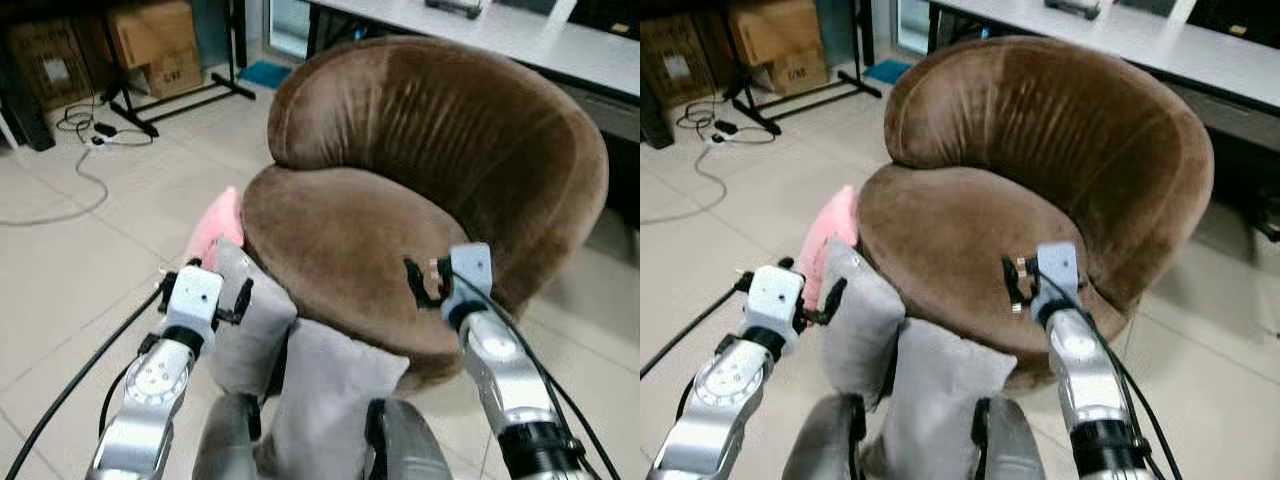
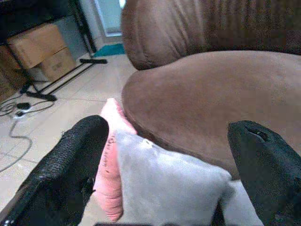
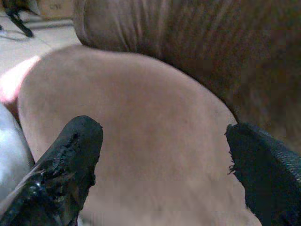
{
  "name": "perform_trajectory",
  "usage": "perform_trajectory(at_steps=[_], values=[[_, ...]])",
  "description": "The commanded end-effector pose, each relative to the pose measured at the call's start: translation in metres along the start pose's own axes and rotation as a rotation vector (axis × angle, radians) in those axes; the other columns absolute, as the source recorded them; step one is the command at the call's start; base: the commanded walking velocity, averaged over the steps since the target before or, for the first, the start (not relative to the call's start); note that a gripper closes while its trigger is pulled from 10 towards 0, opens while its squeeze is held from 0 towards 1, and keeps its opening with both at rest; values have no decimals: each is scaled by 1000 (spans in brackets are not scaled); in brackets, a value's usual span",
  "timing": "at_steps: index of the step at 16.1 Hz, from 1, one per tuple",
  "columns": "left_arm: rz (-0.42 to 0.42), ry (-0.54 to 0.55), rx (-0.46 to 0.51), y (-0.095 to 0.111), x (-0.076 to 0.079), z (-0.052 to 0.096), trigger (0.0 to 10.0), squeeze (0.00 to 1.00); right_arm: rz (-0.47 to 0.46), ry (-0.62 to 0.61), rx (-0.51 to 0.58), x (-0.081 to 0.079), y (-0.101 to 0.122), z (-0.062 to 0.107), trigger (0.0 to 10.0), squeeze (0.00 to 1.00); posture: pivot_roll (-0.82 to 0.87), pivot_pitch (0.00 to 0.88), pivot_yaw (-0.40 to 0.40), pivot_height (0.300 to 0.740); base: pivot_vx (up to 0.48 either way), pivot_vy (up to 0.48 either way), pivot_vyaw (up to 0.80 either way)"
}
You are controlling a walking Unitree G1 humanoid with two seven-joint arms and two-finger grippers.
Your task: Move the pillow to the sofa from floor
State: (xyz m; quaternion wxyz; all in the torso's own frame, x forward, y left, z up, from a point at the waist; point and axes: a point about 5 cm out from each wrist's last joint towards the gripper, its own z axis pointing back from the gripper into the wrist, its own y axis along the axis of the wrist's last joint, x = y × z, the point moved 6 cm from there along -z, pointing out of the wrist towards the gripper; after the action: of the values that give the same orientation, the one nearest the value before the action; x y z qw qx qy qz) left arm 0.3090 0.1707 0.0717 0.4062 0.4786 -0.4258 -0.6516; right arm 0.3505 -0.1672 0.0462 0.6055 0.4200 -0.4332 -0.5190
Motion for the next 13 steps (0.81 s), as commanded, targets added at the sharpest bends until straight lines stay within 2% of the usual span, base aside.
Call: perform_trajectory(at_steps=[1, 3, 5, 7, 9, 10, 11, 13], values=[[-4, -53, 25, 7, 9, -3, 10000, 0, 8, -37, -57, 15, -10, 2, 10000, 0, 53, 0, -80, 573, 0, 0, 0], [-8, -96, 20, 6, 15, -1, 10000, 0, -21, 17, -134, 13, -23, 2, 10000, 0, 55, 0, -82, 573, 0, 0, 0], [-12, -138, 18, 6, 20, 1, 10000, 0, -95, 79, -189, 7, -28, -4, 10000, 0, 60, 0, -85, 573, 0, 0, 0], [-10, -137, 23, 8, 17, 1, 10000, 0, -108, 102, -215, 4, -29, -11, 10000, 0, 62, 0, -82, 573, 0, 0, 0], [-7, -116, 19, 4, 14, 8, 10000, 0, -127, 131, -274, -5, -40, -14, 10000, 0, 52, 0, -68, 573, 0, 0, 0], [2, -113, 27, 6, 14, 11, 10000, 0, -169, 134, -290, -8, -44, -15, 10000, 0, 57, 0, -70, 573, 0, 0, 0], [8, -99, 40, 10, 12, 11, 10000, 0, -232, 112, -314, -9, -50, -17, 10000, 1000, 56, 0, -64, 573, 0, 0, 0], [13, -73, 50, 13, 5, 15, 10000, 0, -308, 60, -349, -8, -59, -19, 10000, 1000, 47, 0, -55, 573, 0, 0, 0]])
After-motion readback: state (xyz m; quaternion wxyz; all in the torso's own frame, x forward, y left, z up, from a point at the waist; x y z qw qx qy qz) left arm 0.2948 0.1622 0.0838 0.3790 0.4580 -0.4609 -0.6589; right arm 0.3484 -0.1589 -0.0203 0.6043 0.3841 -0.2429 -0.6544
